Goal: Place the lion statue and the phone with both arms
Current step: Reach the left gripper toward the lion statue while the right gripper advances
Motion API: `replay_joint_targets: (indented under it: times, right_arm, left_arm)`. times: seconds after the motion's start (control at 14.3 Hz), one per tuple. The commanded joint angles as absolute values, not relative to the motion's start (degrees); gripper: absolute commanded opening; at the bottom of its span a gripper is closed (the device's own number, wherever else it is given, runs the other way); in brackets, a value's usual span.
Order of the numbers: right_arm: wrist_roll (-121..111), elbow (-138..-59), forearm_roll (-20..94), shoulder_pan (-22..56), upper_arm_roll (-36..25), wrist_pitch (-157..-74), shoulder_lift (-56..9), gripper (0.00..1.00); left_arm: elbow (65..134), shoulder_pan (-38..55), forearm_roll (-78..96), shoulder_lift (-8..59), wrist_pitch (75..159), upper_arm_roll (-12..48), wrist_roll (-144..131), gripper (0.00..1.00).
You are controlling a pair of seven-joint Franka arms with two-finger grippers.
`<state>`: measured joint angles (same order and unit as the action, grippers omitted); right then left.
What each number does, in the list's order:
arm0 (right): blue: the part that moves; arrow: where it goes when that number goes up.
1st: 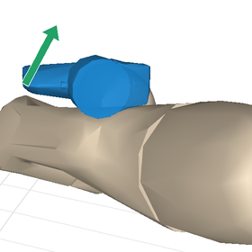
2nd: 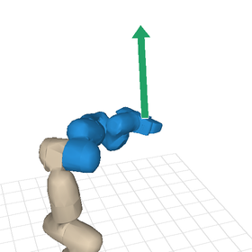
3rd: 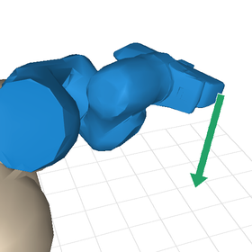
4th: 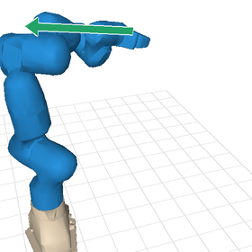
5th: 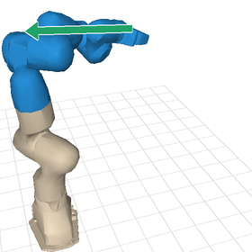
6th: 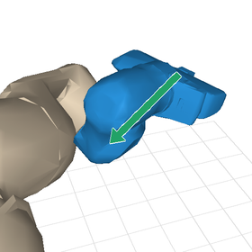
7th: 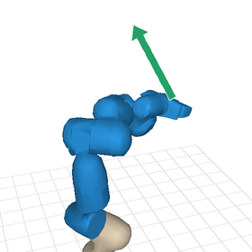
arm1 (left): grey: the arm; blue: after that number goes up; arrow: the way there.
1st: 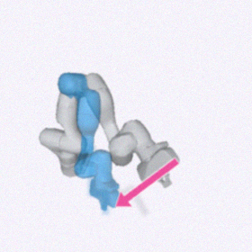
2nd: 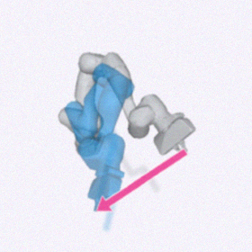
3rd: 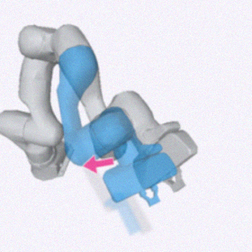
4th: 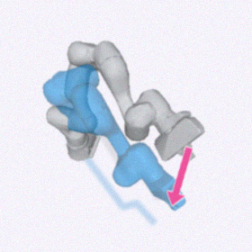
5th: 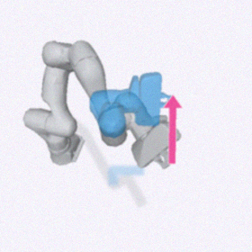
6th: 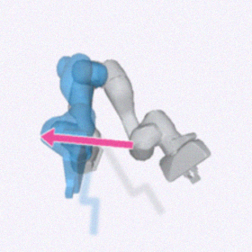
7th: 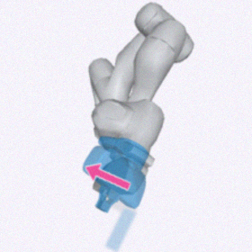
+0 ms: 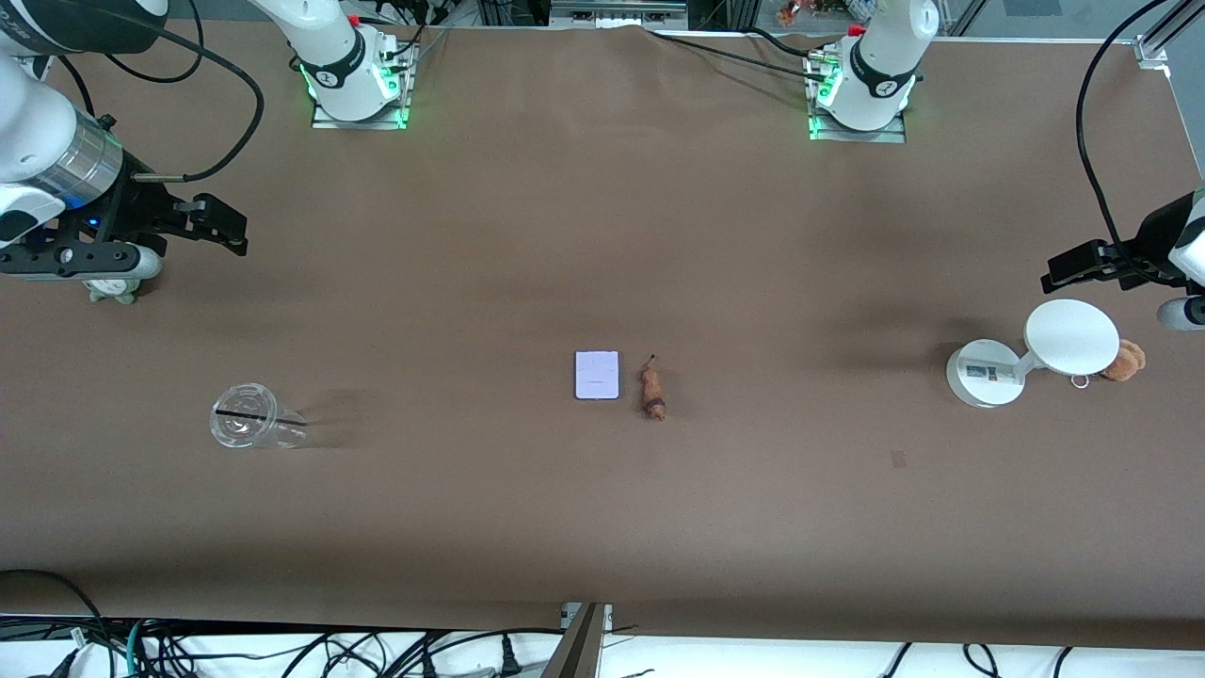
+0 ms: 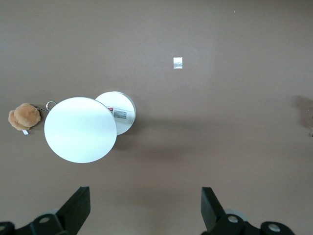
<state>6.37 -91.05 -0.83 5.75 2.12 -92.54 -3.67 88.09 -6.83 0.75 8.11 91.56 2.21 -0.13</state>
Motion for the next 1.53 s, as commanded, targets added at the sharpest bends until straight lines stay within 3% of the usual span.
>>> replay_joint_targets:
  times: [0.0, 0.84, 1.26, 1.47]
  right_arm:
    - [6.6, -92.1, -0.4, 5.4, 2.5, -93.2, -2.3, 1.00]
    - [6.6, -91.9, -0.4, 5.5, 2.6, -93.3, -2.3, 1.00]
    - [7.2, -90.7, -0.6, 6.0, 2.7, -93.3, -3.1, 1.00]
    - [7.6, -89.9, -0.3, 6.2, 2.6, -93.2, -3.6, 1.00]
  left_arm:
    - [86.0, -7.2, 2.3, 9.0, 90.1, 2.2, 1.1, 1.00]
    - [85.1, -4.2, 2.4, 10.3, 89.5, 2.4, 0.4, 1.00]
    - [84.6, 6.9, 2.6, 13.3, 90.2, 2.4, -13.3, 1.00]
    - [79.5, 11.9, 2.6, 18.6, 91.4, 2.3, -19.6, 1.00]
